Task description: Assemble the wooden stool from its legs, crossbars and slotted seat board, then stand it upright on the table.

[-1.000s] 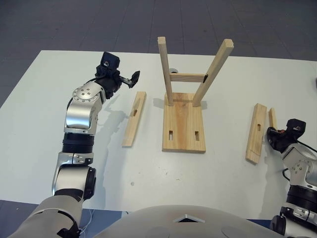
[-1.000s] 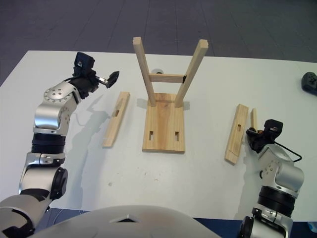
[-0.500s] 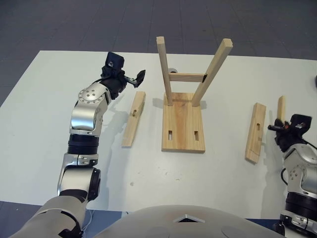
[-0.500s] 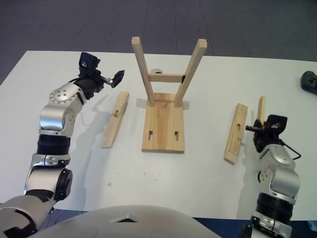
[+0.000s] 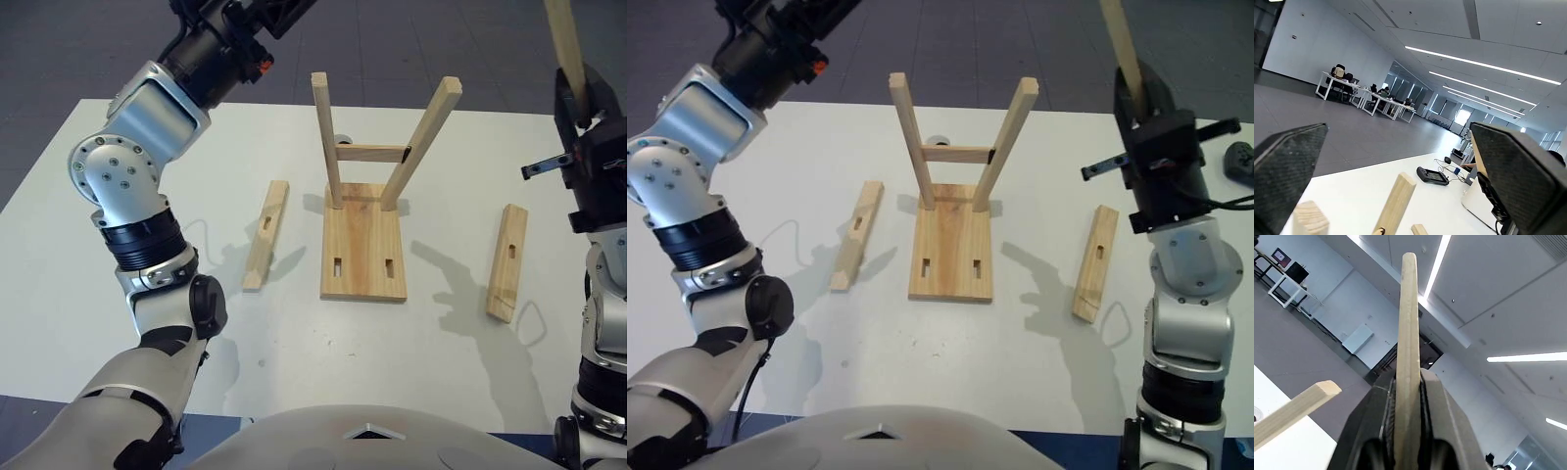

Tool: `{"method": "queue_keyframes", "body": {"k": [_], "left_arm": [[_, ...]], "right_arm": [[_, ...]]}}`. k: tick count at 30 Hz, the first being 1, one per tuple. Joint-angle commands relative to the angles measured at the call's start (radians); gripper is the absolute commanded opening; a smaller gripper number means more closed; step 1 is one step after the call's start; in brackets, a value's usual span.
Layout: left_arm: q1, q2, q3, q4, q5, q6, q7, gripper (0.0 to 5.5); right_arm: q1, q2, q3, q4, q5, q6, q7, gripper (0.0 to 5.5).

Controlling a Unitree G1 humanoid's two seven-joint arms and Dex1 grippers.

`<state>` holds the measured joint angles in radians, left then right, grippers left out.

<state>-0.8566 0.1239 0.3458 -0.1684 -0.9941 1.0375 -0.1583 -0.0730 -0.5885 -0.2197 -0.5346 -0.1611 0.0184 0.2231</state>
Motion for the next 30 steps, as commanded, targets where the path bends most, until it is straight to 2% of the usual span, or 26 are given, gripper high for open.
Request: {"method": "queue_keyframes", "body": {"k": [1, 7, 10, 13, 16, 21, 25, 30], "left_arm": [[0.065, -0.111, -0.064, -0.090, -0.057, 0.071, 0.162, 5.40], [0.135, -0.262, -0.085, -0.087, -0.162, 0.085, 0.354, 5.40], [0.139, -0.343, -0.061, -0.057, -0.309, 0.045, 0.478, 5.40], [0.150, -0.374, -0.076, -0.044, -0.468, -0.018, 0.585, 5.40], [0.166, -0.366, -0.111, -0.055, -0.628, -0.078, 0.638, 5.40], [0.210, -0.222, -0.201, -0.084, -0.795, -0.070, 0.604, 5.40], [0.217, -0.182, -0.243, -0.088, -0.765, -0.121, 0.582, 5.40], [0.216, -0.198, -0.284, -0.066, -0.617, -0.213, 0.609, 5.40]], "right_arm": [[0.000, 0.002, 0.084, -0.032, -0.225, -0.036, -0.058, 0.43], [-0.030, 0.054, 0.200, -0.041, -0.490, -0.058, -0.130, 0.43], [-0.038, 0.076, 0.240, -0.021, -0.561, -0.072, -0.149, 0.43], [-0.029, 0.099, 0.267, -0.005, -0.597, -0.080, -0.165, 0.43], [-0.021, 0.116, 0.274, -0.001, -0.601, -0.076, -0.171, 0.43], [-0.048, 0.138, 0.221, 0.003, -0.562, -0.043, -0.177, 0.43], [-0.065, 0.138, 0.206, 0.006, -0.559, -0.035, -0.168, 0.43], [-0.004, 0.161, 0.273, -0.024, -0.599, -0.059, -0.161, 0.43]]}}
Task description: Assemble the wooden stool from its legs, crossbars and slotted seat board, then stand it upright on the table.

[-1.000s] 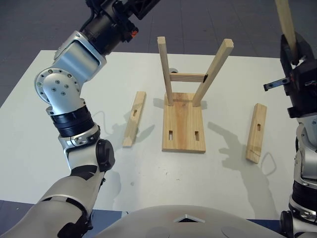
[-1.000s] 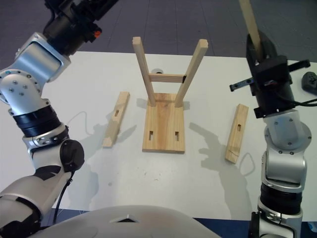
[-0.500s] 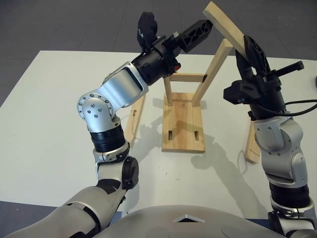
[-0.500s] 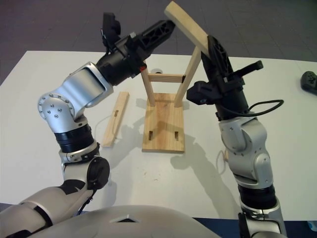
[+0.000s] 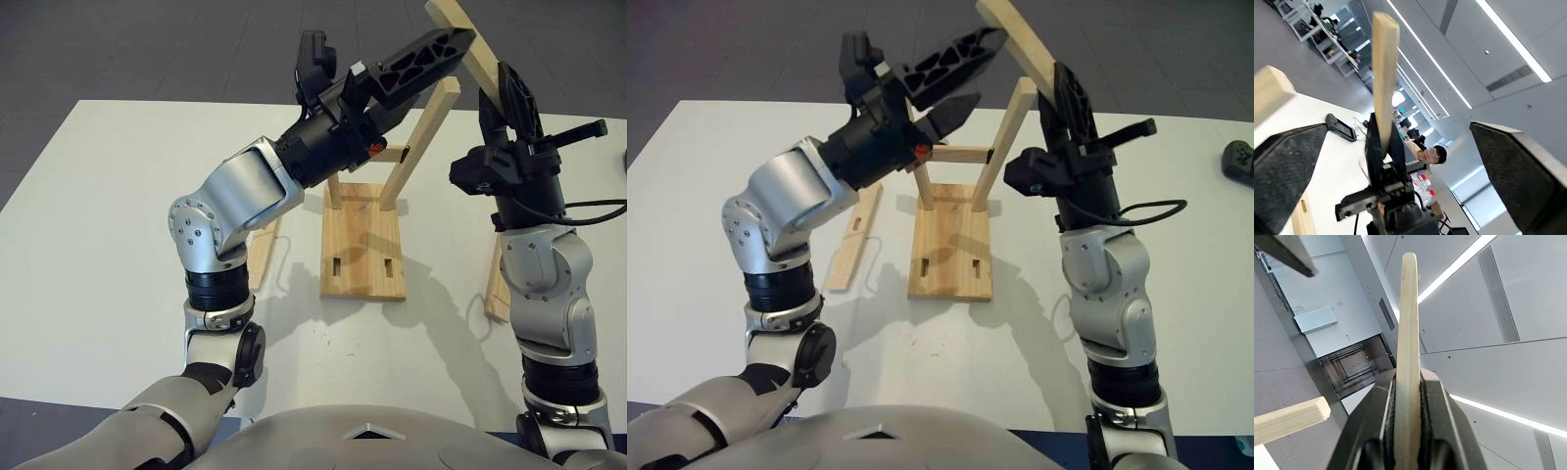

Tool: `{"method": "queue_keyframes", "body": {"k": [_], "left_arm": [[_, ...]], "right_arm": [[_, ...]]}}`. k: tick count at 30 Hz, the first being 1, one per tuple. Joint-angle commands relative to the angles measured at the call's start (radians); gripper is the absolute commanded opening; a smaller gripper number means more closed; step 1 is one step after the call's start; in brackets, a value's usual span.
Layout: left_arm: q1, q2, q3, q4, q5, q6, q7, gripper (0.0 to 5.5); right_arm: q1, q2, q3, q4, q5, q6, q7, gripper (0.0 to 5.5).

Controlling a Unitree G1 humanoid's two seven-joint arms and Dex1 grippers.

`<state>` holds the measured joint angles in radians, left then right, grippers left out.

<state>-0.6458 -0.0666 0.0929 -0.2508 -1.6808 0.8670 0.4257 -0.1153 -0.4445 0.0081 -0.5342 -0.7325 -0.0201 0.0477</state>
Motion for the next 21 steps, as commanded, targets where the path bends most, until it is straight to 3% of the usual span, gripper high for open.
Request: {"method": "queue_keyframes", "body": {"k": [1, 8, 21], "left_arm": [[0.008, -0.014, -0.036, 0.018, 0.074, -0.051, 0.029, 5.40], [0.006, -0.073, -0.038, 0.015, 0.081, -0.146, 0.079, 5.40], [0.029, -0.074, -0.088, -0.026, 0.078, -0.192, 0.075, 3.34]], "right_arm": [[0.043, 0.022, 0.060, -0.023, -0.038, -0.024, 0.014, 0.43], [0.063, 0.037, 0.101, 0.019, -0.095, -0.047, -0.006, 0.43], [0.052, 0.068, 0.137, 0.050, -0.155, -0.034, -0.010, 0.43]]}}
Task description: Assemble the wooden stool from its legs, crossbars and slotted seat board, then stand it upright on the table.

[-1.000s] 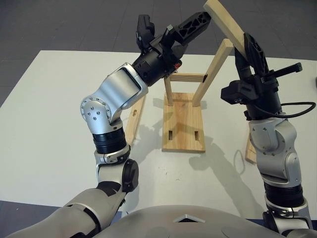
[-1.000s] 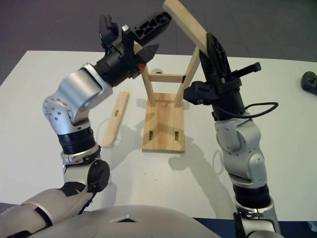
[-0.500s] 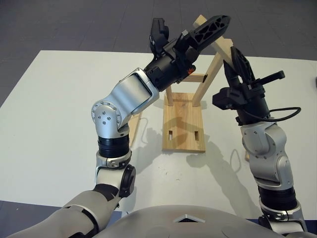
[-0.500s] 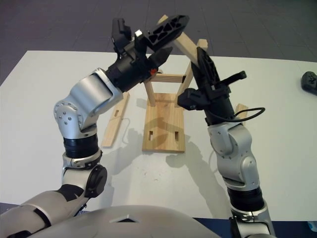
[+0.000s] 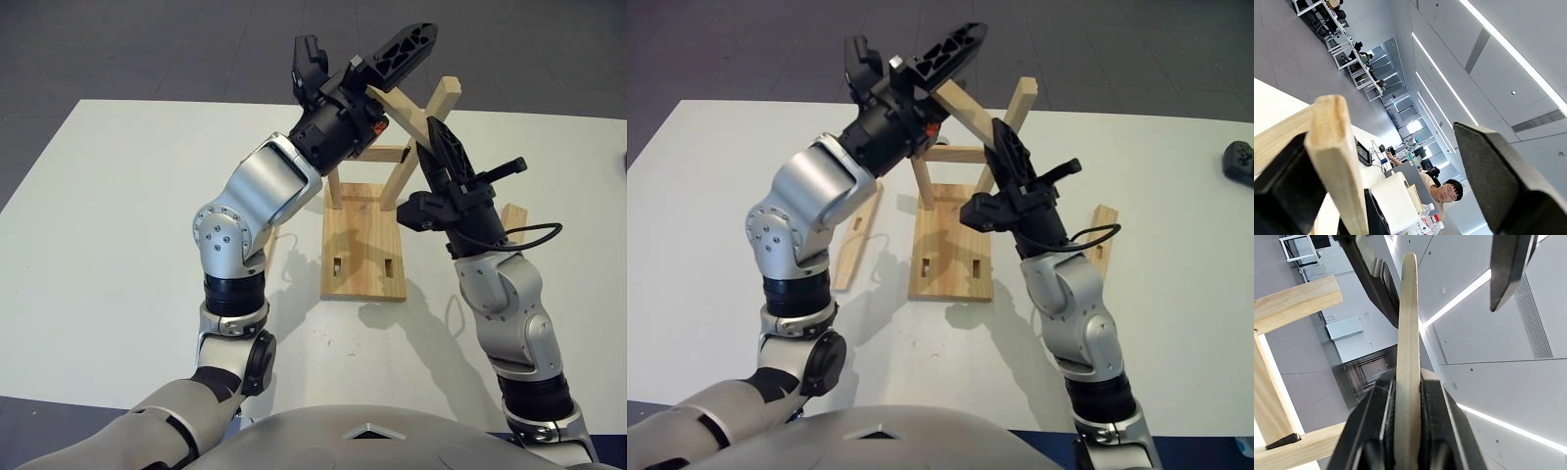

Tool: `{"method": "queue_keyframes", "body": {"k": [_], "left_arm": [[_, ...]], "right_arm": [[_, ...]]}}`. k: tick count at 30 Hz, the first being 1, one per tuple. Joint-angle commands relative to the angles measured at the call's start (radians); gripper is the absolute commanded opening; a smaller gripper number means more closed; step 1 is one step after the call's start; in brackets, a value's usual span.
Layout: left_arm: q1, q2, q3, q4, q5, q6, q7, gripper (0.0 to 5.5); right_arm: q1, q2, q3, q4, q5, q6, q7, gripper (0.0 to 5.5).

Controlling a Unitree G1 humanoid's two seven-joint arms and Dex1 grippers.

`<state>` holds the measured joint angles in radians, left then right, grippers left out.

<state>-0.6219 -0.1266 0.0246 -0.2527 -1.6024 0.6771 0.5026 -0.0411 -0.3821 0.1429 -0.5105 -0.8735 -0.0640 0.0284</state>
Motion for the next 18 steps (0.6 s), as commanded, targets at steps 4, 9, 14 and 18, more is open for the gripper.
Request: {"method": "queue_keyframes", "body": {"k": [4, 9, 14, 18], "left_arm": [[0.007, -0.012, -0.019, -0.020, 0.010, -0.009, -0.011, 2.61], [0.000, -0.016, -0.012, -0.013, 0.085, -0.043, -0.025, 1.80], [-0.016, -0.012, 0.002, -0.003, 0.163, -0.072, -0.030, 0.90], [-0.023, -0.001, -0.007, 0.006, 0.208, -0.054, -0.048, 0.52]], "right_arm": [[-0.030, 0.012, 0.005, 0.034, -0.018, 0.011, 0.008, 0.43], [-0.006, 0.021, 0.011, 0.032, -0.034, 0.015, 0.006, 0.43], [-0.012, 0.023, 0.011, 0.037, -0.066, 0.033, 0.003, 0.43], [-0.012, 0.018, 0.011, 0.042, -0.091, 0.035, -0.001, 0.43]]}}
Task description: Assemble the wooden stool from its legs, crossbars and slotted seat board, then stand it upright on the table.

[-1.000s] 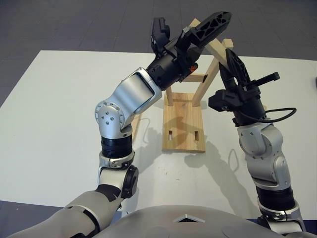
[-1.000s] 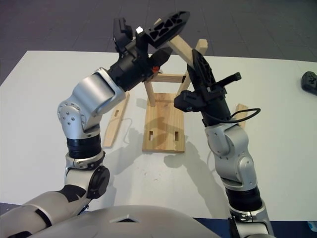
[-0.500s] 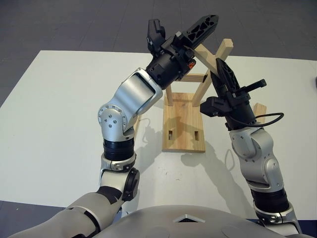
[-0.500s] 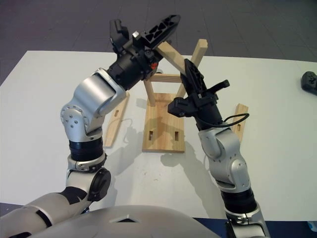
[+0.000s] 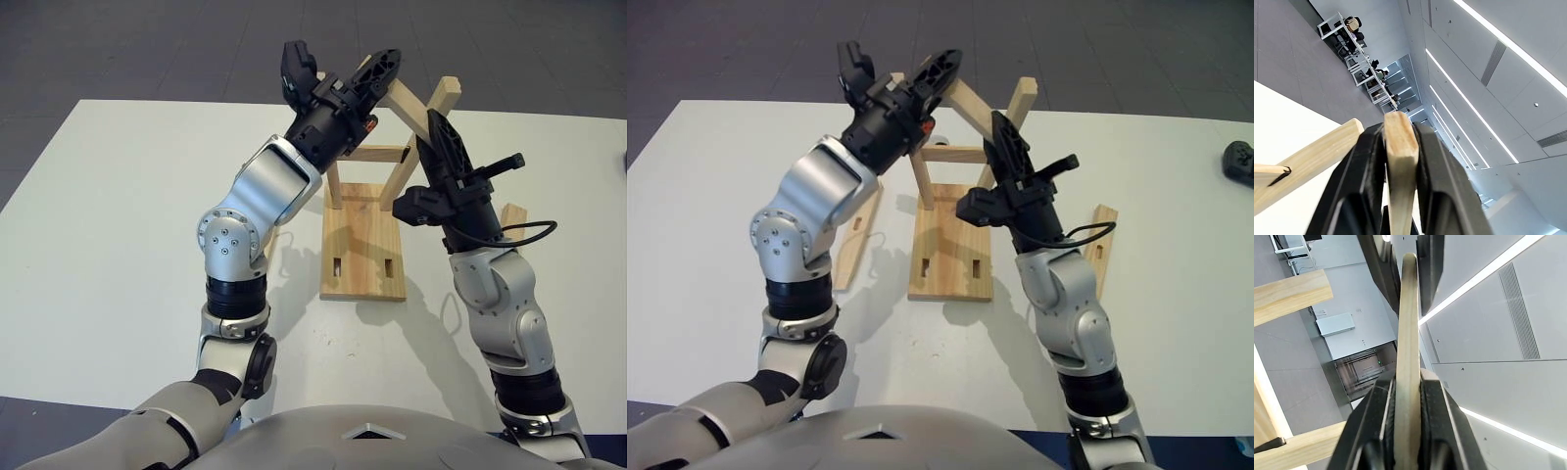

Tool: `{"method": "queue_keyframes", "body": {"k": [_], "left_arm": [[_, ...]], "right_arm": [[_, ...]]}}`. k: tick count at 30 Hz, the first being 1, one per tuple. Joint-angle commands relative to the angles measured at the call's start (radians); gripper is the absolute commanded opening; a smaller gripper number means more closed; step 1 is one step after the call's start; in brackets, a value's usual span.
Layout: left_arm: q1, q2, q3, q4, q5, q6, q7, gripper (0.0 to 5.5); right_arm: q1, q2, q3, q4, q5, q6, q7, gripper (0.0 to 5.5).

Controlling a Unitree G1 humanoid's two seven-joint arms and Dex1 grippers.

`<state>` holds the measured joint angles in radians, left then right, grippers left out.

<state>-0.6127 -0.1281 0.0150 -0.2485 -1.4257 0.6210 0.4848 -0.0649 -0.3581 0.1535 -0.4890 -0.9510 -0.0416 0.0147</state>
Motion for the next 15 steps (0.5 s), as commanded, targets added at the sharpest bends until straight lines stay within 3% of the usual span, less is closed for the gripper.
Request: {"method": "queue_keyframes", "body": {"k": [1, 6, 15], "left_arm": [[-0.033, 0.000, 0.003, 0.005, 0.037, 0.005, -0.033, 0.52], [-0.037, -0.008, 0.017, 0.028, 0.031, 0.006, -0.044, 0.50], [-0.155, 0.045, 0.159, 0.096, -0.018, -0.038, -0.055, 0.42]], "right_arm": [[0.010, -0.007, 0.000, 0.022, -0.021, 0.012, 0.010, 0.43], [0.001, -0.007, 0.009, 0.029, -0.041, 0.007, 0.012, 0.43], [0.047, -0.014, -0.086, 0.033, 0.148, -0.010, 0.014, 1.94]]}}
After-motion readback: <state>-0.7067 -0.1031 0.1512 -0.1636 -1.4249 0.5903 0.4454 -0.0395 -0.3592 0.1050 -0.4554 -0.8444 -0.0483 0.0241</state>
